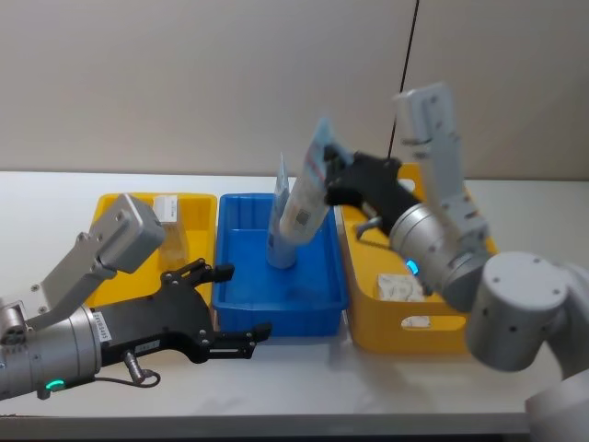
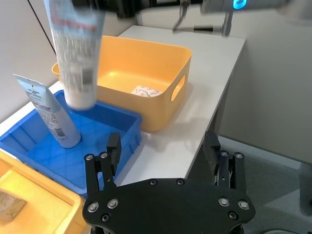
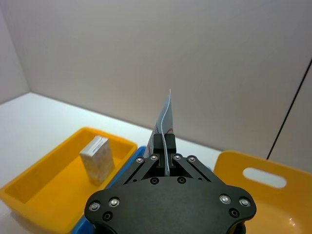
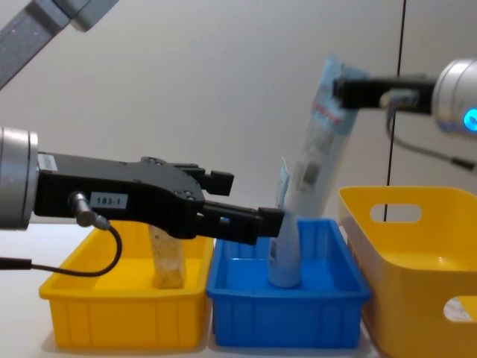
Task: Bimanual collaborative sorting of washing and personal care products
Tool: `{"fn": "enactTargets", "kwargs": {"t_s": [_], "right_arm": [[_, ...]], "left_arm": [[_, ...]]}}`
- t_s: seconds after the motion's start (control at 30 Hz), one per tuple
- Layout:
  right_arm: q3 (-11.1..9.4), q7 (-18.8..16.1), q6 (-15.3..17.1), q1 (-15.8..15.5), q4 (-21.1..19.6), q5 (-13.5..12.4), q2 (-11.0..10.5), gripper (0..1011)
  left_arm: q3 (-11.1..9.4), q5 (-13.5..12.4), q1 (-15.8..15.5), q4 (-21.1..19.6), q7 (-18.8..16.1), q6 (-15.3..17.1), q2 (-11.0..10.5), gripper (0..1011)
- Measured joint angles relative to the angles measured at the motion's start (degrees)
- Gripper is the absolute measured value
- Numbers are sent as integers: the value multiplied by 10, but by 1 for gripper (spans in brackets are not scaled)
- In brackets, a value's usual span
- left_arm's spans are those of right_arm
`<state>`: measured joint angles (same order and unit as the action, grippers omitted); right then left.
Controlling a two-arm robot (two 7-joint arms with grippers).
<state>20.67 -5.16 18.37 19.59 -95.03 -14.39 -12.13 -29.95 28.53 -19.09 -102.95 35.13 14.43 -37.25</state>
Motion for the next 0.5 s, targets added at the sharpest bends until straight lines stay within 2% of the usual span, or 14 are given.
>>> {"fn": "enactTargets", "kwargs": {"t_s": [0.27,0.5], "right_arm": [[-42,-8,-13,12,-17,-16,-10,0],[-73,-3,-20,21,-20,-19,-15,0]], "left_arm": [[0,0,0,0,0,0,0,1002],[0,0,0,0,0,0,0,1001]]}}
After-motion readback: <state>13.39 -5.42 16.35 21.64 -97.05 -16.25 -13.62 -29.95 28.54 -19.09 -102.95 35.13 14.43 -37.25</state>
